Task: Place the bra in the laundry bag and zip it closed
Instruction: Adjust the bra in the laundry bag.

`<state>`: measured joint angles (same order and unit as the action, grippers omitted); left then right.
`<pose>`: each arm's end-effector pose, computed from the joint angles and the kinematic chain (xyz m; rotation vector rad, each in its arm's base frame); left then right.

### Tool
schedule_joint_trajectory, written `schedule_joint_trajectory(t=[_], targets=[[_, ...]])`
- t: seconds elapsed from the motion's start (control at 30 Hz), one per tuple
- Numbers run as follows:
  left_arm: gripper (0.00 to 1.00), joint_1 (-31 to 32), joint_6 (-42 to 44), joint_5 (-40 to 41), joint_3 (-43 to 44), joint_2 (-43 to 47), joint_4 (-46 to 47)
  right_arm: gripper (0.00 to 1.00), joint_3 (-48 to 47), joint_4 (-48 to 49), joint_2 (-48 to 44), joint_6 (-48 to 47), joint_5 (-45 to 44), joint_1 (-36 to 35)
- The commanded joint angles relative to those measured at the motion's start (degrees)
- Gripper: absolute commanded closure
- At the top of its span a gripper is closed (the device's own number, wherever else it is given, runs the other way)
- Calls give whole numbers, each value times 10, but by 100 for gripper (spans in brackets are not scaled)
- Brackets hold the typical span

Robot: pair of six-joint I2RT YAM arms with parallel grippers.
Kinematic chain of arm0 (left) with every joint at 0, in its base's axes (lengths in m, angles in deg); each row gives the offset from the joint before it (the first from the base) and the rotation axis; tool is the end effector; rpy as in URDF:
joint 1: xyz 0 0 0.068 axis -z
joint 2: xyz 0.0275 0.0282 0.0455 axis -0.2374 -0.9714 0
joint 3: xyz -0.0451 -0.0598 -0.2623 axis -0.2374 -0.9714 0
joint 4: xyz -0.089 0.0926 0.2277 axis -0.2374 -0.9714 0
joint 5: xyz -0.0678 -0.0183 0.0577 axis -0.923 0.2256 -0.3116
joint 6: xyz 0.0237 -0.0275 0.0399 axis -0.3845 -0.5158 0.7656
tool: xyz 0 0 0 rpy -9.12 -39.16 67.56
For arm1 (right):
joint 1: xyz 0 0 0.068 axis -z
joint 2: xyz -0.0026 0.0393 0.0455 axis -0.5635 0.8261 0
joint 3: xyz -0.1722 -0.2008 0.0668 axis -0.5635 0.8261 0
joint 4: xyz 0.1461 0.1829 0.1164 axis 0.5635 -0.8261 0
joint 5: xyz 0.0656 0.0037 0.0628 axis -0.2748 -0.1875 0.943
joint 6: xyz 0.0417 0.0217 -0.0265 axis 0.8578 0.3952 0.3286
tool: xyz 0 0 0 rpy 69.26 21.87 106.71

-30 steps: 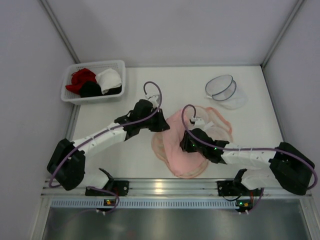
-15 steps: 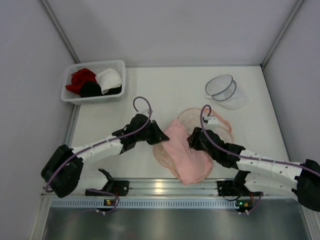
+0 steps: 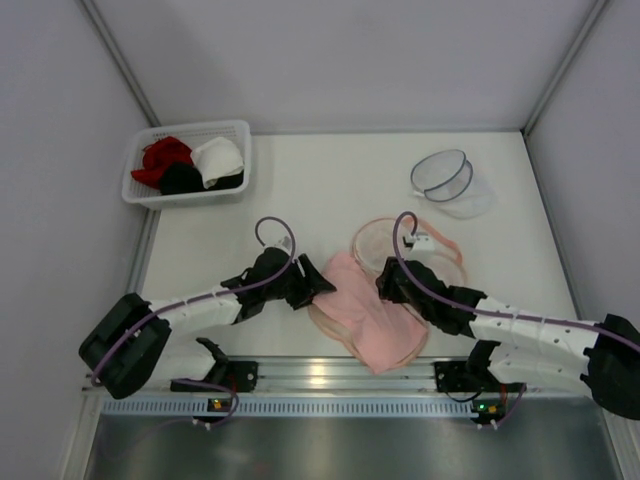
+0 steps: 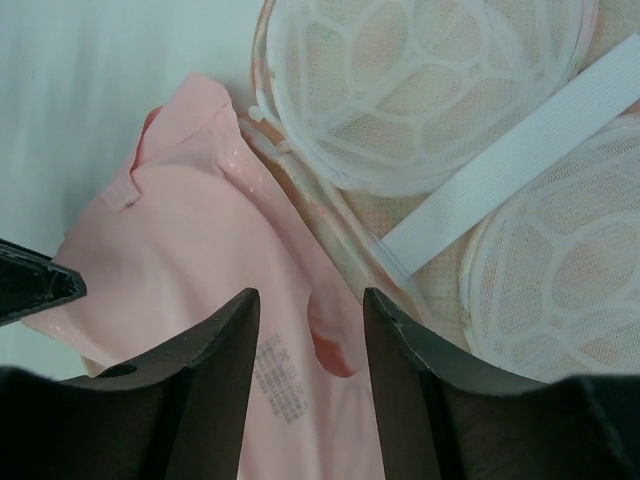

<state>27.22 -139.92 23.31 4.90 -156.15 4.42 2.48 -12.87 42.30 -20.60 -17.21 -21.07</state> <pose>0.1689 -0.1571 0.1499 -0.4575 2.5108 -1.1648 0.1267 0.1557 0.1943 0.0104 2.1975 0.4696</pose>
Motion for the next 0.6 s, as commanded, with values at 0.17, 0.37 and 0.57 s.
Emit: schedule_joint_trajectory(t=[0.17,0.37,0.57], targets=[[28,2,148,74,96,42,-144,51,-28,1,12,-40,24,-6],[30,2,297,148,200,39,-226,48,-24,-35,-21,-19,29,-7],[49,9,296,133,222,-36,-216,47,-17,-130,-102,13,52,-6]])
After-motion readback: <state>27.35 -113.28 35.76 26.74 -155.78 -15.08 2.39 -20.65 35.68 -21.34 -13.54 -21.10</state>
